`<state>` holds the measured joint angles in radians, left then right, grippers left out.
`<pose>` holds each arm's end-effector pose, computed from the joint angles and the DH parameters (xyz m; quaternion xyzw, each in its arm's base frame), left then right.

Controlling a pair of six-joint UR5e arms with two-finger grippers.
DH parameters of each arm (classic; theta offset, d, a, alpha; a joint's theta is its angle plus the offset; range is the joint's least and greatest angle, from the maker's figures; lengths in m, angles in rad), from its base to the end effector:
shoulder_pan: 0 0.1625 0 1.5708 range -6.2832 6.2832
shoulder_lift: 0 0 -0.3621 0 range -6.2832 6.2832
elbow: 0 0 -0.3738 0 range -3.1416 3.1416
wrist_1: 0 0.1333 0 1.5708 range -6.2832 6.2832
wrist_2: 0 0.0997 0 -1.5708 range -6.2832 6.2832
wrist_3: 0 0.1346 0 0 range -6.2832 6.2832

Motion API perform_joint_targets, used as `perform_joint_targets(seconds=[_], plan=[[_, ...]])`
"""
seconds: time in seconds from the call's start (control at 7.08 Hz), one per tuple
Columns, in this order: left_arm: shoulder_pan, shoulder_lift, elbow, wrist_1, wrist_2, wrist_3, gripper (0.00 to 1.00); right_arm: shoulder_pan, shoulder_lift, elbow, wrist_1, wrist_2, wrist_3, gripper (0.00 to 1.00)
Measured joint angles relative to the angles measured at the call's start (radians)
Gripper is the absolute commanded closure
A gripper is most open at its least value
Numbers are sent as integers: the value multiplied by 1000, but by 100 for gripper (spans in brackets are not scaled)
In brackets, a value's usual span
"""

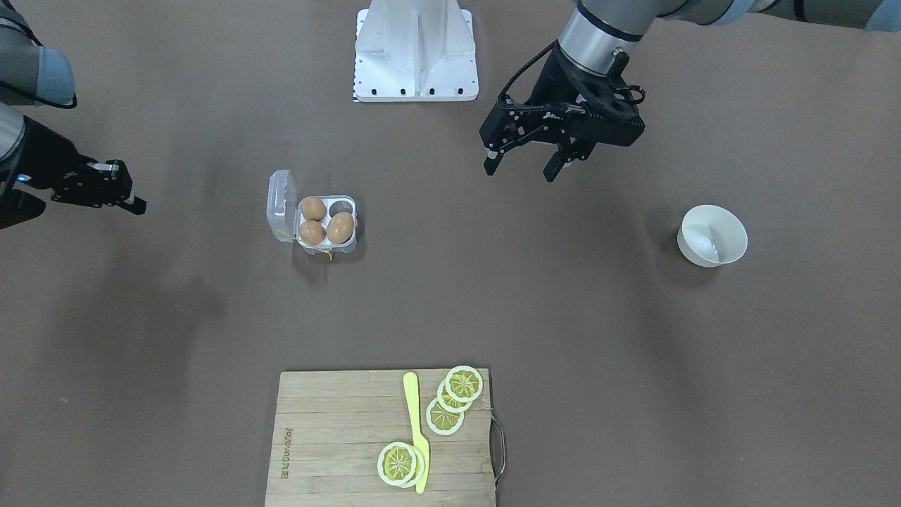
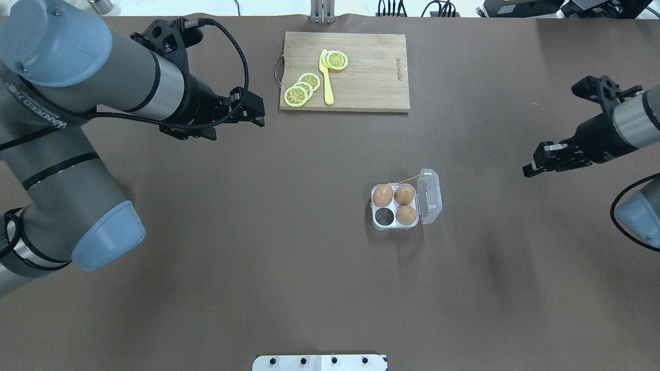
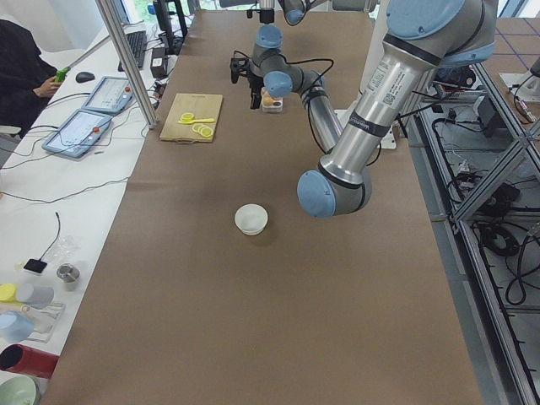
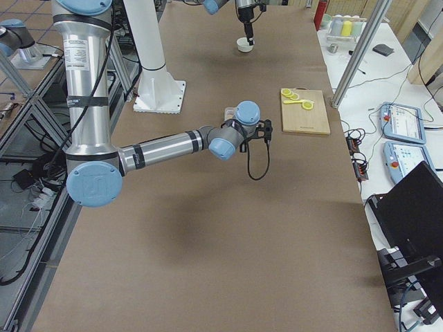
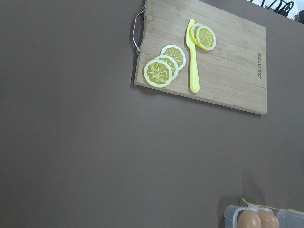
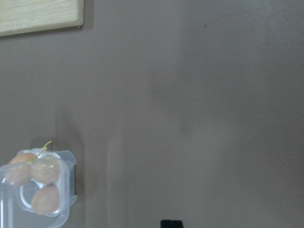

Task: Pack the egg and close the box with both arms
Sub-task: 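Withdraw the left gripper while the right gripper reaches toward the egg box, then push the clear lid down over the eggs with the right gripper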

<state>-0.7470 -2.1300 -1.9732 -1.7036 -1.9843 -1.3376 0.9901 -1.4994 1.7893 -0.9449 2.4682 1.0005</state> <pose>0.3580 -0.4395 0.1308 0.0850 0.5318 -0.1091 0.8355 -0.2570 -0.4429 0.3889 0.0036 -0.5568 -0.0192 0.8304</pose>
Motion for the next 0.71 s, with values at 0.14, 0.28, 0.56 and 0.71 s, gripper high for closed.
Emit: perform_joint_targets(seconds=[0.14, 0.28, 0.56, 0.71], plan=[[-1, 2, 15, -4, 0, 0, 2, -52, 44, -1, 2, -27, 48, 100], [-3, 3, 32, -8, 0, 0, 2, -101, 84, -3, 1, -59, 101, 100], [-14, 8, 57, -14, 0, 1, 2, -163, 139, -9, -4, -101, 180, 100], [-19, 13, 62, -21, -1, 0, 2, -176, 148, -13, -6, -108, 193, 100]])
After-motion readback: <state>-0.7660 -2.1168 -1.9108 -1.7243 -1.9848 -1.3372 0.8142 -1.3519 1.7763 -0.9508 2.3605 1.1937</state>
